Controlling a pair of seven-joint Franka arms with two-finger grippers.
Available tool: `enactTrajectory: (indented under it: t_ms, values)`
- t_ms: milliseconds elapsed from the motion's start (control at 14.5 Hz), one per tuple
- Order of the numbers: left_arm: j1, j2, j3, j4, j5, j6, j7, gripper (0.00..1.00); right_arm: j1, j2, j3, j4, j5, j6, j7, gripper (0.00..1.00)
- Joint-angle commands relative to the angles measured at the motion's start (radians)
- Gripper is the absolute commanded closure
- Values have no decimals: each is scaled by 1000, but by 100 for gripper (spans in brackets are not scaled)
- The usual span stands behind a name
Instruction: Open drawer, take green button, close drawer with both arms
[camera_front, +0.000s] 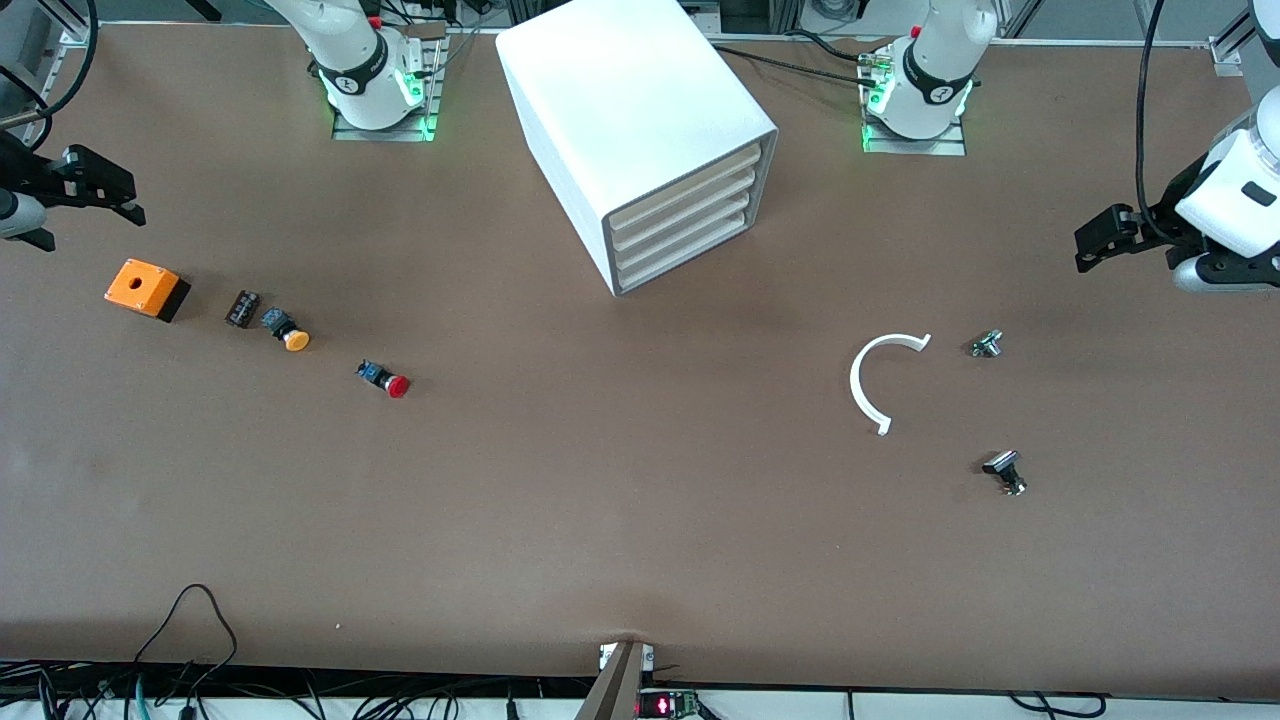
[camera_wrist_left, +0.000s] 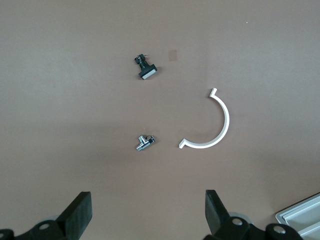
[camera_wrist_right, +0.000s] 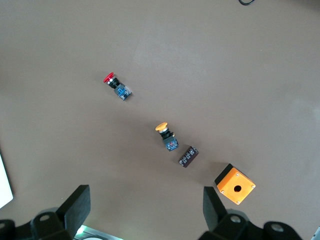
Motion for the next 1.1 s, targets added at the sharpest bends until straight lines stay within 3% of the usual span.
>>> enactTrajectory:
  t_ms: [0,619,1032]
  values:
    - [4,13,-4,21,14,-13,-1,0,6,5,1,21,-7,-14,-1,0]
    - [3,20,-7,33,14,-13,-1,0,2,13,-2,20,-10,-14,4,0]
    - [3,20,-11,35,14,-13,0,0,19,81,0,21,-13,-14,1,0]
